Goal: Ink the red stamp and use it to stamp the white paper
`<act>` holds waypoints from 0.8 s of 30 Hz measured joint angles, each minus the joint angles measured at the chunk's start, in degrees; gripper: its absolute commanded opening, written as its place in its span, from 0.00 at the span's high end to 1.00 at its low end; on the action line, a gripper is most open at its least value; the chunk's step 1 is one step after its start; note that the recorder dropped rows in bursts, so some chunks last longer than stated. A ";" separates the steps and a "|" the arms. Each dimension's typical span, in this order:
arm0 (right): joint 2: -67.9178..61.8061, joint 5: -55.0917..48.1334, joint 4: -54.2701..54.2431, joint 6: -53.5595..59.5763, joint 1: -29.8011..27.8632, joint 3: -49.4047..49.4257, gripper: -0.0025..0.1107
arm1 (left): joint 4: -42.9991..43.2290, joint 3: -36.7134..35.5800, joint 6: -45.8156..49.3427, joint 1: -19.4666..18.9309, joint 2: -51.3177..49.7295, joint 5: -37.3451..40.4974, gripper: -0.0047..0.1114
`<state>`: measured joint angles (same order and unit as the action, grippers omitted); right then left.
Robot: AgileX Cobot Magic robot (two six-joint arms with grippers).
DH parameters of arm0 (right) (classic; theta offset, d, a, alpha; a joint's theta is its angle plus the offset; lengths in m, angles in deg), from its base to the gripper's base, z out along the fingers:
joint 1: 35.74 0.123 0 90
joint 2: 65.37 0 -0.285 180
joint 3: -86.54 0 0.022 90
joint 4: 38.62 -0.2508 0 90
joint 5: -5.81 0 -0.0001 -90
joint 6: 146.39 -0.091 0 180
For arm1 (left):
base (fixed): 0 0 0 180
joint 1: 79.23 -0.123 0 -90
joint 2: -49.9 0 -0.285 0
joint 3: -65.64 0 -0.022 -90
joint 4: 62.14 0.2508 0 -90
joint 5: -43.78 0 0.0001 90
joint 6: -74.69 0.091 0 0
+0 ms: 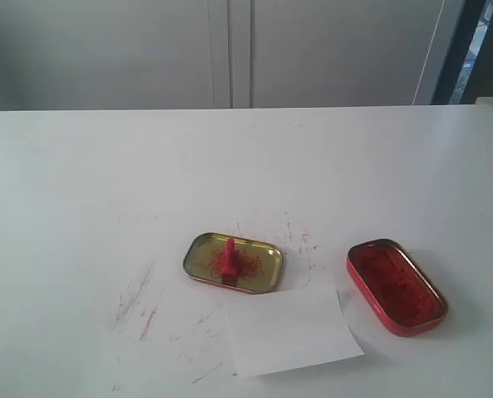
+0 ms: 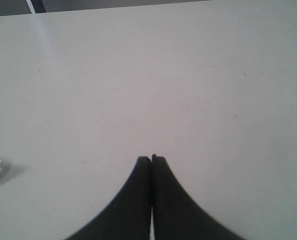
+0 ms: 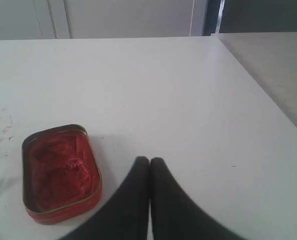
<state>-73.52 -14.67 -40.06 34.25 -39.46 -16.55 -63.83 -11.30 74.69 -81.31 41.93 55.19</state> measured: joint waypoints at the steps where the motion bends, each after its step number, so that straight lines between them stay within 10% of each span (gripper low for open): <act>1: 0.00 0.00 0.00 0.00 0.00 0.00 0.98 | 0.00 0.00 0.00 0.00 0.00 0.00 0.96; 24: 0.00 22.20 0.00 -0.64 0.00 0.00 0.98 | 0.00 0.00 0.00 0.00 0.00 0.00 0.96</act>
<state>-73.52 7.53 -40.06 33.61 -39.46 -16.55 -63.83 -11.30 74.69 -81.31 41.93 55.19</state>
